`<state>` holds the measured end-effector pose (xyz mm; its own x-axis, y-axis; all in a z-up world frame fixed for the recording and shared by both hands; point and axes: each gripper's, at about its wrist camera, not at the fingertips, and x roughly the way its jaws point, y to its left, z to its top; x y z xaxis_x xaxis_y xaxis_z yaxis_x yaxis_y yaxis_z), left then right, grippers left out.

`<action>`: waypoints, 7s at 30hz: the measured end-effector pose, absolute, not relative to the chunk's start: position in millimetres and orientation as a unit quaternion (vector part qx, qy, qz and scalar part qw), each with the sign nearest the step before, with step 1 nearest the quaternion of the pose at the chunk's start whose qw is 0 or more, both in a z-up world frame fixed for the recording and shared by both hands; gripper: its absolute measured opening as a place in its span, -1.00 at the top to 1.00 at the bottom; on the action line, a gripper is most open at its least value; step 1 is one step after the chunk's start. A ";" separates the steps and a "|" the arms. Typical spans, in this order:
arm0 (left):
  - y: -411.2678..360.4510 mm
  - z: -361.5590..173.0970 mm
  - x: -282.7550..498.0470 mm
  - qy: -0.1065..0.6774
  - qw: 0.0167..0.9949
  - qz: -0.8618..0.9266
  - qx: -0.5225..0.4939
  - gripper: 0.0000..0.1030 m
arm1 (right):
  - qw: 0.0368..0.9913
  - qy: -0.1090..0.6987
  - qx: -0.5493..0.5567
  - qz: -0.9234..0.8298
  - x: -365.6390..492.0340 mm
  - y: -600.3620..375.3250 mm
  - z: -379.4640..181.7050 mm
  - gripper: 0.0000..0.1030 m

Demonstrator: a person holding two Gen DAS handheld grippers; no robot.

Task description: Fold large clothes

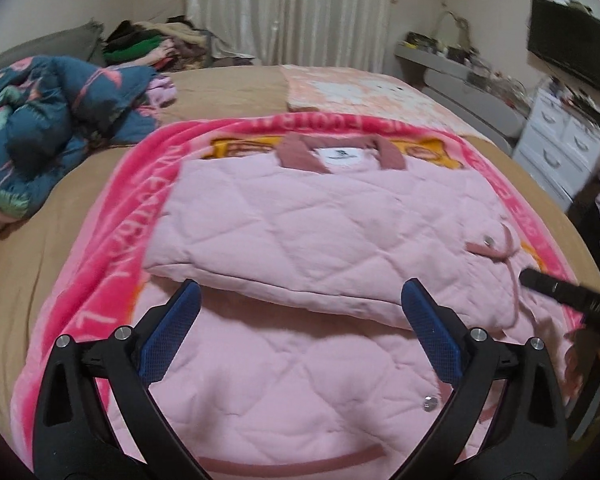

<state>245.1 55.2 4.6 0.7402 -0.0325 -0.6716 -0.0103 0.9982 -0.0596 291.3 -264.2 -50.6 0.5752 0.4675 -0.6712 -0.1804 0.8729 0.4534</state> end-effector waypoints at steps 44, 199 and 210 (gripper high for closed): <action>138.9 9.1 324.1 0.362 0.924 0.061 -0.104 -0.82 | 0.932 0.294 -0.003 0.213 351.8 -263.4 35.7 0.79; 33.5 73.4 125.4 0.302 0.950 -0.064 -0.050 -0.82 | 0.958 0.242 -0.033 0.148 131.8 -292.8 104.6 -0.92; 34.1 46.3 112.5 0.317 0.945 -0.057 -0.054 -0.82 | 0.950 0.266 -0.027 0.159 124.4 -285.1 76.8 -0.92</action>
<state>112.5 34.1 46.3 0.7928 -0.1411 -0.5930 0.0729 0.9878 -0.1376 124.4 -285.1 76.8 0.8079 0.2874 -0.5144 -0.3165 0.9480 0.0325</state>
